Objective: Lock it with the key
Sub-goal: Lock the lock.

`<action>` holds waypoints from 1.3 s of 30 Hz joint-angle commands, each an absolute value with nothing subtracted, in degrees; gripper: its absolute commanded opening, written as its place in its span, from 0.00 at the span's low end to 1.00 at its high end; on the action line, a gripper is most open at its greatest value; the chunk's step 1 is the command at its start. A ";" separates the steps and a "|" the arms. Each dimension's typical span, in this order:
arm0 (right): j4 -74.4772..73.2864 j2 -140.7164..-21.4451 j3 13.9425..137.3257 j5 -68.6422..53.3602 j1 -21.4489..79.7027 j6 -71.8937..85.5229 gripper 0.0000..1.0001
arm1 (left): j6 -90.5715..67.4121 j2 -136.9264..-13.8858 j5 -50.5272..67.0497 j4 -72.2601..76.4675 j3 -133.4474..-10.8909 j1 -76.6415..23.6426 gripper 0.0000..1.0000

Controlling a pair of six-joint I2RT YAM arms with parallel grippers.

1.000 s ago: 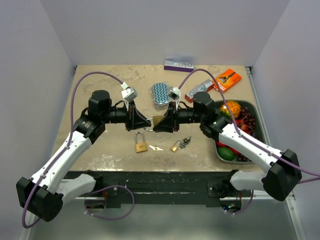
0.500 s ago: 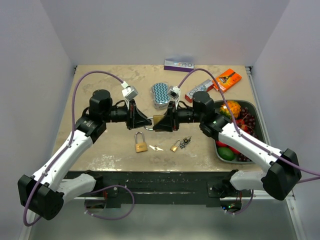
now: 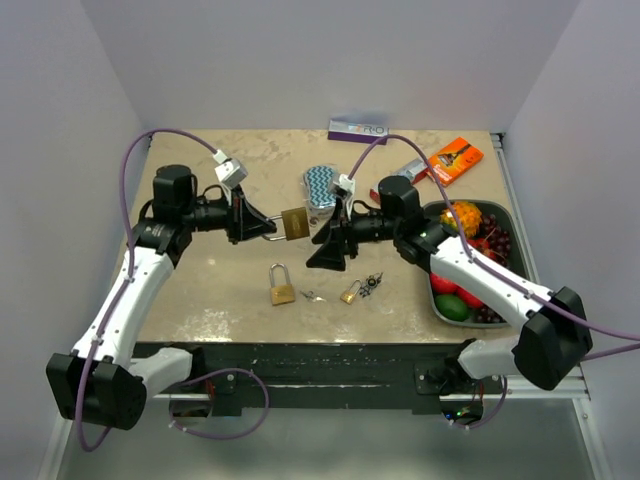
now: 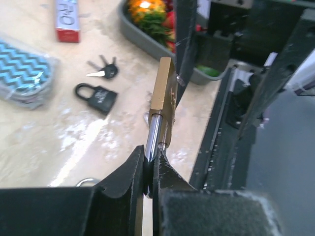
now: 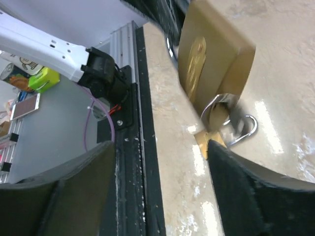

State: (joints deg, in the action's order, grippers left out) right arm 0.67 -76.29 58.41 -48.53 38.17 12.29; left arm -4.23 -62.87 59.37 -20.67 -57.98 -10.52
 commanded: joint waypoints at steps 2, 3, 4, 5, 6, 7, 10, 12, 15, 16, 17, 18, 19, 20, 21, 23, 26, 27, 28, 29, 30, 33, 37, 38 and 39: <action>-4.55 -76.99 63.28 -51.68 34.72 5.21 0.84 | 12.36 -65.82 62.83 -29.59 -65.46 -6.42 0.00; -5.35 -76.99 63.72 -51.77 34.28 4.14 0.84 | 18.22 -66.53 63.10 -32.23 -66.26 -6.42 0.00; -6.41 -76.99 64.76 -51.77 33.49 2.56 0.83 | 20.98 -66.79 63.54 -36.87 -66.88 -6.42 0.00; -9.11 -76.91 65.47 -51.33 33.23 -2.06 0.82 | 23.44 -67.06 64.07 -39.09 -68.02 -6.42 0.00; -10.62 -76.90 66.09 -50.37 33.14 -4.37 0.82 | 27.90 -67.41 64.51 -41.11 -68.46 -6.42 0.00; -11.85 -76.73 66.96 -49.84 33.13 -6.48 0.81 | 29.95 -67.76 64.95 -45.05 -68.90 -6.42 0.00; -12.74 -76.64 67.58 -48.87 33.22 -11.06 0.75 | 36.11 -68.47 66.97 -50.60 -69.78 -6.42 0.00; -12.48 -77.25 67.94 -50.26 33.48 -12.92 0.71 | 39.97 -68.90 69.07 -53.16 -70.31 -6.42 0.00; -12.13 -78.13 68.64 -51.67 34.27 -13.27 0.62 | 42.35 -68.99 71.10 -55.89 -70.75 -6.50 0.00; -12.48 -78.83 68.99 -52.72 34.71 -13.27 0.61 | 42.62 -68.99 71.28 -56.51 -70.75 -6.50 0.00; -12.65 -79.01 69.08 -53.00 35.15 -13.36 0.60 | 42.80 -68.99 71.63 -56.77 -71.01 -6.50 0.00; -12.83 -79.19 69.17 -53.17 36.20 -13.45 0.60 | 43.15 -68.91 71.72 -57.21 -71.10 -6.50 0.00; -13.09 -79.28 69.08 -53.43 36.73 -13.53 0.60 | 43.15 -68.82 71.81 -57.22 -71.28 -6.59 0.00; -13.44 -79.36 69.00 -53.35 37.26 -13.71 0.59 | 43.15 -68.82 71.81 -57.30 -71.28 -6.59 0.00; -13.97 -79.54 68.99 -53.35 38.22 -14.15 0.58 | 43.15 -68.82 71.81 -57.48 -71.28 -6.59 0.00; -15.12 -79.80 68.99 -53.26 38.93 -14.85 0.56 | 43.68 -68.73 71.98 -57.92 -71.37 -6.59 0.00; -15.38 -79.98 68.64 -52.48 40.07 -14.85 0.51 | 43.94 -68.64 72.42 -58.44 -71.37 -6.59 0.00; -15.21 -80.15 68.47 -52.38 40.51 -14.85 0.50 | 44.12 -68.64 72.42 -58.53 -71.37 -6.68 0.00; -15.03 -80.24 68.47 -52.30 40.60 -14.77 0.49 | 44.03 -68.56 72.51 -58.62 -71.37 -6.85 0.00; -14.77 -80.42 68.47 -52.12 40.69 -14.68 0.49 | 44.03 -68.55 72.60 -58.62 -71.37 -6.86 0.00; -14.50 -80.68 68.47 -51.77 40.95 -14.59 0.49 | 44.03 -68.55 72.68 -58.71 -71.37 -6.94 0.00; -13.36 -81.30 68.73 -51.59 41.13 -13.45 0.48 | 43.95 -68.38 72.95 -58.97 -71.28 -7.12 0.00; -13.01 -82.00 68.99 -50.89 41.22 -12.83 0.47 | 44.21 -68.12 73.21 -59.24 -71.28 -7.21 0.00; -13.01 -82.00 68.99 -50.71 41.22 -12.83 0.45 | 44.30 -68.03 73.13 -59.24 -71.28 -7.21 0.00; -13.18 -82.09 68.99 -50.71 41.22 -12.92 0.43 | 44.30 -68.03 73.13 -59.24 -71.28 -7.21 0.00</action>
State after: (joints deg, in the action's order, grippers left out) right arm -14.96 -81.82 66.74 -51.44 40.88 -13.17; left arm 42.17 -69.54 65.93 -60.53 -68.05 -6.90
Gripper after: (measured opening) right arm 0.464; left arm 0.097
